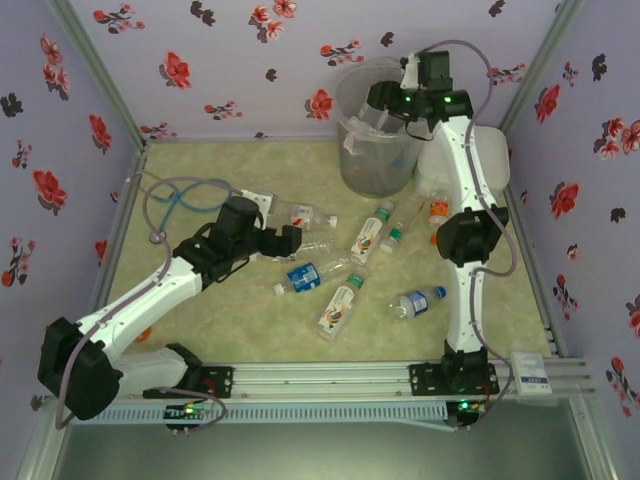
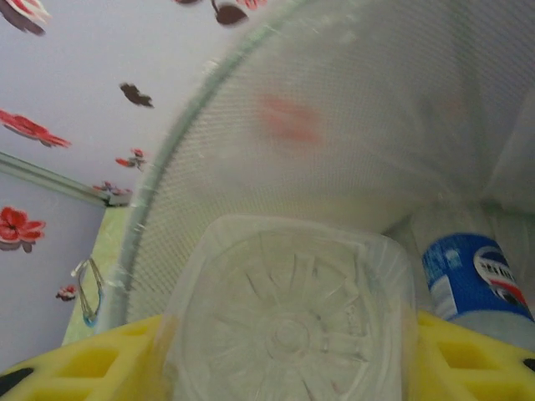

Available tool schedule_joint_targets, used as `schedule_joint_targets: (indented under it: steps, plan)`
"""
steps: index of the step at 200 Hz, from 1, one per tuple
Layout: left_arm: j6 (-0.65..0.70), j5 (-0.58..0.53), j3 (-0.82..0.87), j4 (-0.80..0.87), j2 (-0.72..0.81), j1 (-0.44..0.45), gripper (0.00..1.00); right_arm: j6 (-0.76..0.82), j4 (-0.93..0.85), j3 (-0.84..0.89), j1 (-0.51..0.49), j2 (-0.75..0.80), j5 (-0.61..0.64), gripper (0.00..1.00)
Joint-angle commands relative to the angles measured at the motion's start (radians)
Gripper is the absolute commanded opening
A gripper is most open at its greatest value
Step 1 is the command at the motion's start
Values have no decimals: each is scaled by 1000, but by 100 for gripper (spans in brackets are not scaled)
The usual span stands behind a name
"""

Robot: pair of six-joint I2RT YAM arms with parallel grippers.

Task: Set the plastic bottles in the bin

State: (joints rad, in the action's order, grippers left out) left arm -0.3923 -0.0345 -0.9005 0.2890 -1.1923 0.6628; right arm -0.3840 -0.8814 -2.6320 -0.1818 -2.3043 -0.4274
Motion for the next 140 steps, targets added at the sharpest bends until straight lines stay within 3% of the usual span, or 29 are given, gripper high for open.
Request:
schedule_joint_targets:
  steps: [1,34,67,97,140]
  plan:
    - [-28,-14,-12,27,0,-6,98,15,-202,-15,-4,-2,-60,0]
    - [-39,9,-23,31,-15,-14,98,54,-302,14,-7,30,-60,0]
    - [-18,35,-54,61,-40,-26,98,38,-262,51,-11,17,-81,3]
    - [18,36,-86,124,-43,-47,98,31,-255,6,-23,-18,-87,37]
    - [79,36,-102,187,-37,-80,98,24,-249,-54,-21,9,-66,69]
